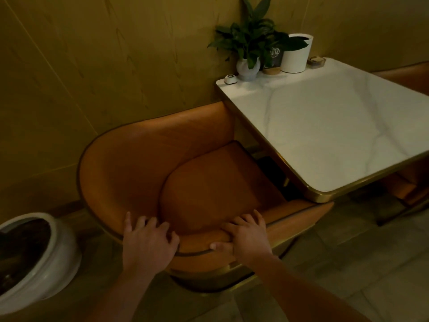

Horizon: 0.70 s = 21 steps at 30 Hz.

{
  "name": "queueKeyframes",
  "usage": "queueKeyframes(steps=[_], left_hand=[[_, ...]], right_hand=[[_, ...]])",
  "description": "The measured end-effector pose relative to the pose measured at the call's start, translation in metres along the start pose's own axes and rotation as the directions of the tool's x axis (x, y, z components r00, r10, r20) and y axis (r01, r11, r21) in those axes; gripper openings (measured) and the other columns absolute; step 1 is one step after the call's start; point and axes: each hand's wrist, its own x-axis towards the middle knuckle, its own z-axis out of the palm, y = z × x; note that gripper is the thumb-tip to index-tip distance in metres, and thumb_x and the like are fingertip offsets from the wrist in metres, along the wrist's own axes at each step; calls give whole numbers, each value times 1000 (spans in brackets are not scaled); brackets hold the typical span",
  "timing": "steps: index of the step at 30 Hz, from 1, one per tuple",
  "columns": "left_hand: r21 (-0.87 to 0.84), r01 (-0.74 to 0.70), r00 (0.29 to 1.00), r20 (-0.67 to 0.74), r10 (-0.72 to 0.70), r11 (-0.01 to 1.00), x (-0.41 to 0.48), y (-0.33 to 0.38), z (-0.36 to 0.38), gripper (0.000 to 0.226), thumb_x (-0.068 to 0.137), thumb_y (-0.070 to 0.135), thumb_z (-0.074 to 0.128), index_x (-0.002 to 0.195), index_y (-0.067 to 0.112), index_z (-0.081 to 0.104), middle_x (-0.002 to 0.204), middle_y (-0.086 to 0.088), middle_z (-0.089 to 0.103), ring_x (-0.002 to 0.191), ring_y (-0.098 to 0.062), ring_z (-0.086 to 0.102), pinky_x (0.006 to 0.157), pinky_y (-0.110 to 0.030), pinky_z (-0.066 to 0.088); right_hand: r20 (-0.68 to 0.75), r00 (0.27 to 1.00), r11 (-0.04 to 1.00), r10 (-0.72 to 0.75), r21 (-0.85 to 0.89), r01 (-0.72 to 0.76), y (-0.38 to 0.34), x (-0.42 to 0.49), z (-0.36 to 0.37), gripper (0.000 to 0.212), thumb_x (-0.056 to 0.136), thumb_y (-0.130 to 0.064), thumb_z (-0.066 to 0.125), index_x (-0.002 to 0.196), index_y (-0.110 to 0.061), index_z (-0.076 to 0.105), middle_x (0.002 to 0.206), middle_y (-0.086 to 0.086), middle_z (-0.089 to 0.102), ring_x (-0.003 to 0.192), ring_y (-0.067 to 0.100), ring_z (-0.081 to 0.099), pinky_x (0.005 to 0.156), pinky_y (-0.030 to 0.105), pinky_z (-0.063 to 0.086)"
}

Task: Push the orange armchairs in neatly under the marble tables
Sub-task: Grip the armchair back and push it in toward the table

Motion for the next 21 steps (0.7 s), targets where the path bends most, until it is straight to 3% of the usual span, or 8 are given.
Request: queueKeyframes(steps=[5,21], left_hand=[[10,-14,999,-30,14,1000,20,-9,3,49,88,54,32,84,31,75,85,3,71,95,-23,63,110,-62,24],[32,-68,997,-43,69,997,87,-33,8,51,86,56,32,79,29,75,77,3,68,84,-23,63,106,-63,29]], right_hand=[[-12,1000,1000,1,4,-1,-3,20,-1,97,68,-97,7,138,-43,47,130,-10,57,129,22,39,116,51,2],[-50,999,1000,21,22,-20,-5,81,-3,89,73,-95,16,136,-42,50,127,-10,59,125,22,42,113,47,11]])
